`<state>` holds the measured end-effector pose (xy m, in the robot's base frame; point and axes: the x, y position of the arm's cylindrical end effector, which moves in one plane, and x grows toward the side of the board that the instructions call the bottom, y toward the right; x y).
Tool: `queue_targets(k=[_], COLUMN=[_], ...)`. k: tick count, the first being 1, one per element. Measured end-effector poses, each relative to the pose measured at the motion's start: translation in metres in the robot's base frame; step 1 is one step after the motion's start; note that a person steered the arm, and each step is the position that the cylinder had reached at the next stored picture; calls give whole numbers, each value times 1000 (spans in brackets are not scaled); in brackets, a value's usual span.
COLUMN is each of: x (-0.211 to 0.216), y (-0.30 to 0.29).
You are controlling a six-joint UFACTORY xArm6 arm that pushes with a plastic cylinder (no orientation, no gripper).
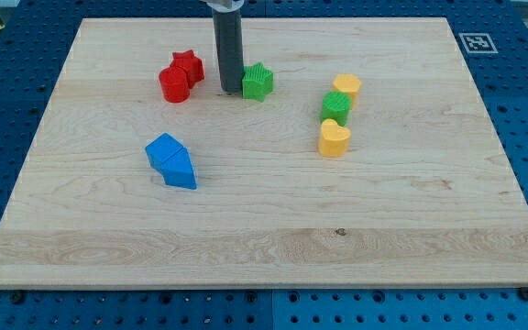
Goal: Move the green star close to the green circle
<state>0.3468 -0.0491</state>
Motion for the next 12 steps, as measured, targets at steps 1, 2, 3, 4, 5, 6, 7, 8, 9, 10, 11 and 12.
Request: queue_targets(k=[1,2,3,4,5,6,7,8,9,10,11,12], x=[-19,-33,-22,-3,6,15,33,36,40,43,43,38], y=[-14,-9,20,26,24,15,10,19,27,43,46,46])
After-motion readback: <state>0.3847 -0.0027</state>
